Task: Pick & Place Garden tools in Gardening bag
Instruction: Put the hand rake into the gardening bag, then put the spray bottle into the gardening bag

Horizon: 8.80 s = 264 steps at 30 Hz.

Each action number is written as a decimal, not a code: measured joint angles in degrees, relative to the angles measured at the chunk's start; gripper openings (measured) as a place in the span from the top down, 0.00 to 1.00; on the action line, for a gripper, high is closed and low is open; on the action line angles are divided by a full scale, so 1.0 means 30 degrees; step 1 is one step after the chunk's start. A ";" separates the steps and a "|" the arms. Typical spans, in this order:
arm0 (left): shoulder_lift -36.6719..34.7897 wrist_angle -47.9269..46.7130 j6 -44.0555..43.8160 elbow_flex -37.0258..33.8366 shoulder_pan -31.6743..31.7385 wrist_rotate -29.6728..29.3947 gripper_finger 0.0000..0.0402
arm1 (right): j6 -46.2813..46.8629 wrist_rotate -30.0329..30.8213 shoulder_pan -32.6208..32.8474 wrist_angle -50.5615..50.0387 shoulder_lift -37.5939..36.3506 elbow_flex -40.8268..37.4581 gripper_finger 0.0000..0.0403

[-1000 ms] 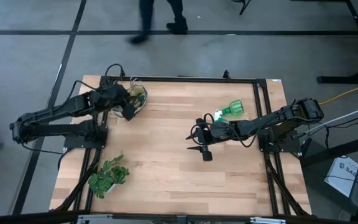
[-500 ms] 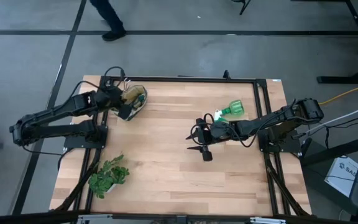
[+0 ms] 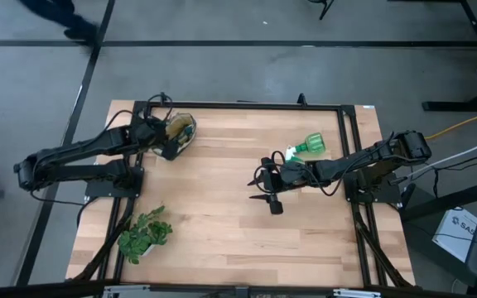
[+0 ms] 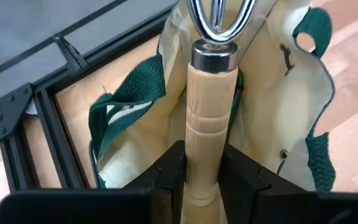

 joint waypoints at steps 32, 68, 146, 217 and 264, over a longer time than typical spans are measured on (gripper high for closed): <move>0.2189 0.0150 -0.0227 -0.0007 -0.0017 0.2023 0.71 | 0.0000 0.0000 0.0004 0.0000 0.0000 0.0000 0.48; 0.1717 0.9453 0.2129 0.1887 -0.7428 0.0658 0.74 | 0.0459 0.0000 -0.0002 0.1238 -0.0007 -0.0015 0.48; 0.6859 1.4115 0.0302 0.1872 -1.3809 -0.0139 0.75 | -0.7923 0.2446 -1.1416 -1.7795 0.0485 0.0536 0.62; 1.3956 2.5718 -0.2318 0.1887 -0.9599 0.2894 0.45 | -0.5094 1.5504 0.0974 -0.2149 0.0262 0.1260 0.68; 1.3941 2.5418 -0.1726 0.2208 -1.0564 0.2753 0.89 | -0.8263 1.1584 0.1171 0.1078 0.0262 0.1239 0.54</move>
